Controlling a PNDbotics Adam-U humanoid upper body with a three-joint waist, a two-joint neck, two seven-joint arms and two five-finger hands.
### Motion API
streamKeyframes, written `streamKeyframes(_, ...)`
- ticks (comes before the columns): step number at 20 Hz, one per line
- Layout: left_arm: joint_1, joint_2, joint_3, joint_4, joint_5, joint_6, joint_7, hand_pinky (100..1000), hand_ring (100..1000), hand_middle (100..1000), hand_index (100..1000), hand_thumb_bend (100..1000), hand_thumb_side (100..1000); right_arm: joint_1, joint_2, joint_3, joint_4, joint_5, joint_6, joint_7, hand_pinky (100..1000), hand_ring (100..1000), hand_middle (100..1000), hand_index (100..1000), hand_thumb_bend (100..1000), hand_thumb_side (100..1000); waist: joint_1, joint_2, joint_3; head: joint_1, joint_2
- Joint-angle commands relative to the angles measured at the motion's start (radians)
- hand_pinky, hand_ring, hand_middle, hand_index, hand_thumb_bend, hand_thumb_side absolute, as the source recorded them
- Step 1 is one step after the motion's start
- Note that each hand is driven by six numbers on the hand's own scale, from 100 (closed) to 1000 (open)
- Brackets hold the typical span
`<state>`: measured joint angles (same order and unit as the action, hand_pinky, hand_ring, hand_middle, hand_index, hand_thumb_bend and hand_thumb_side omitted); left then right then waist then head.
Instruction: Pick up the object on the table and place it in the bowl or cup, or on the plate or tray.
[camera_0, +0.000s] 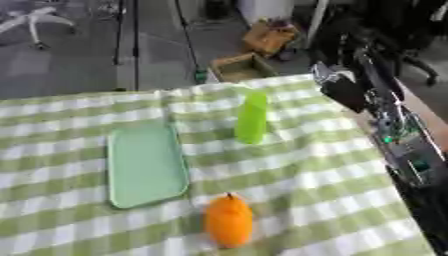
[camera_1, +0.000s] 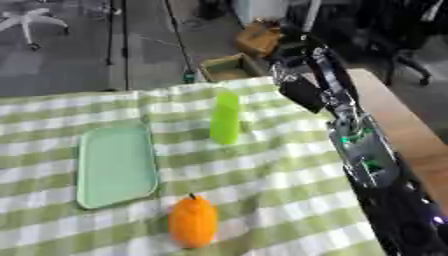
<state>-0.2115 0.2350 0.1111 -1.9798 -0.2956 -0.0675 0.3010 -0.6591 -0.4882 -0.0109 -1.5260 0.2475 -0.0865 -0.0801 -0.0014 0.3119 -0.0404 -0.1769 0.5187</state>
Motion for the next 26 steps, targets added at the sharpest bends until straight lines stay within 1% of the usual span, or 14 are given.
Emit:
streamKeyframes(1,-0.007,0.013,0.005,-0.020,-0.005,-0.001,0.000,813,726,782,864,363,997,-0.011,-0.014,-0.003,-0.024,-0.003,0.002,0.001,701,738,788,920,163,468,0.004,-0.131,0.000,-0.002,0.001)
streamKeyframes(19,-0.006,0.014,0.006,-0.020,-0.005,0.000,0.002,813,725,780,865,363,994,-0.016,-0.014,-0.001,-0.022,-0.002,0.003,0.003,699,737,788,920,164,461,0.009,-0.132,-0.002,-0.005,0.001)
streamKeyframes(22,-0.006,0.014,0.007,-0.020,-0.005,0.000,0.003,812,725,780,865,362,994,-0.030,-0.014,0.001,-0.006,0.002,0.005,0.007,698,737,788,921,165,460,0.009,-0.133,-0.002,-0.004,0.003)
streamKeyframes(23,-0.006,0.014,0.006,-0.020,-0.005,0.001,0.002,812,724,780,864,361,995,-0.039,-0.016,0.004,0.006,0.004,0.009,0.012,699,738,794,925,186,460,0.009,-0.134,-0.002,-0.006,0.003)
streamKeyframes(26,-0.006,0.015,0.004,-0.020,-0.004,0.001,0.000,812,724,780,864,361,994,-0.085,-0.021,0.017,0.078,0.032,0.012,0.040,706,746,805,933,205,463,0.009,-0.135,0.001,-0.009,0.001)
